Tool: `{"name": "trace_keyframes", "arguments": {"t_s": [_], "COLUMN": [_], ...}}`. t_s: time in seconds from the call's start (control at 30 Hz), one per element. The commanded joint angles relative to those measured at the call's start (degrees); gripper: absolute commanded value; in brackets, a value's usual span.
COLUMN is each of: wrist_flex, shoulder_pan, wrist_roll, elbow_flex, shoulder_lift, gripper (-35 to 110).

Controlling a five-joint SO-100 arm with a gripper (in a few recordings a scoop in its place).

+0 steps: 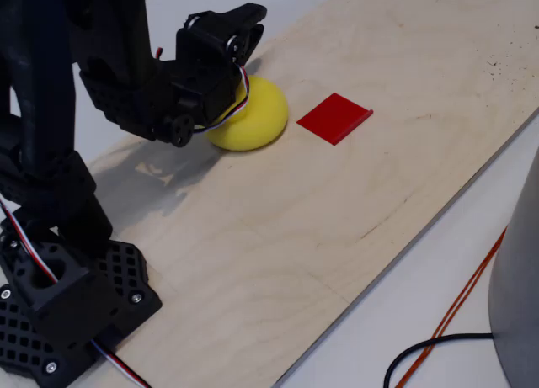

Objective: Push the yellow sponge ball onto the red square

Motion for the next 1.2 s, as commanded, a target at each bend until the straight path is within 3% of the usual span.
{"name": "trace_keyframes", "arguments": {"t_s": [0.0,0.63,0.97,1.17], "wrist_flex": [1.0,11.5,25.8,34.8], "shoulder_pan": [4.0,9.5,6.2,3.3], "wrist_roll": [-0.9,-2.3,-3.3,2.4], "elbow_flex": [-1.5,-21.8,-9.1,-3.6], "shoulder_lift": [1.7,-6.0,18.2,28.6], "gripper": [6,6,6,8]}}
